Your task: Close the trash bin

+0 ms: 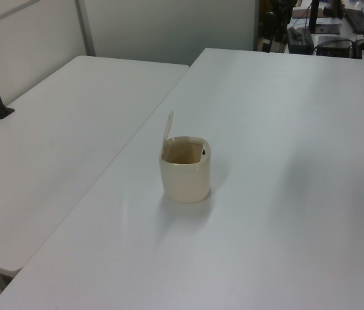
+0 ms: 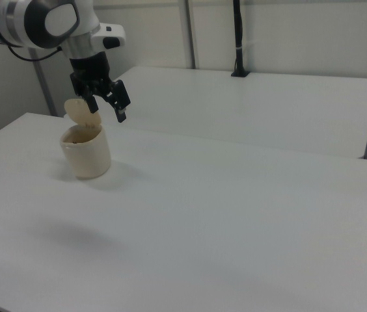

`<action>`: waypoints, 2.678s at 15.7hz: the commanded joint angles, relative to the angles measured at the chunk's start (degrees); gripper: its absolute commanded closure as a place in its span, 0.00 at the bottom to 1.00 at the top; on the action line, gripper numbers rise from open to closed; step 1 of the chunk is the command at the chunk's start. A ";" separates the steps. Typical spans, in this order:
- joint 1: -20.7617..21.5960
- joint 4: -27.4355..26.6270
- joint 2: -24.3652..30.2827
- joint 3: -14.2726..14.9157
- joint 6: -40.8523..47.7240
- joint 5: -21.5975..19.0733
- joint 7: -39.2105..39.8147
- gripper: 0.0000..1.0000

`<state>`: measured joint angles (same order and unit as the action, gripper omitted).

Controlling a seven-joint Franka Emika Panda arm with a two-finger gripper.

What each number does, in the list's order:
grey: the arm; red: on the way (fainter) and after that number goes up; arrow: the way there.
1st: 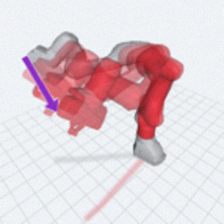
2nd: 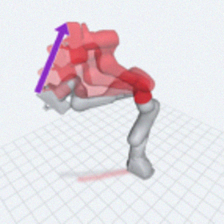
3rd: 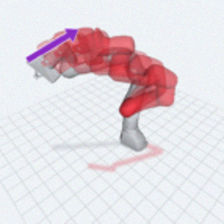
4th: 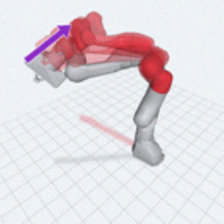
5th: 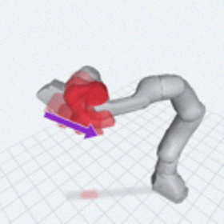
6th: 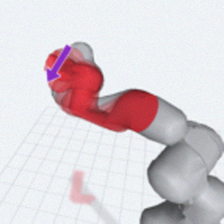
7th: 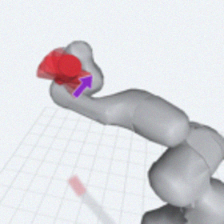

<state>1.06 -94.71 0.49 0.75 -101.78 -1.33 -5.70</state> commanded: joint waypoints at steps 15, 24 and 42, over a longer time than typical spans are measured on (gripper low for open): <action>3.24 3.29 -2.06 -0.40 0.45 -2.62 -14.47 0.00; 11.24 12.44 -9.45 -0.49 -9.99 -2.36 -57.27 0.00; 18.80 17.54 -23.60 -0.58 -33.39 -2.98 -74.89 1.00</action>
<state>18.39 -79.58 -20.38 -0.16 -134.53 -3.86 -78.23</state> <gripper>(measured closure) 0.991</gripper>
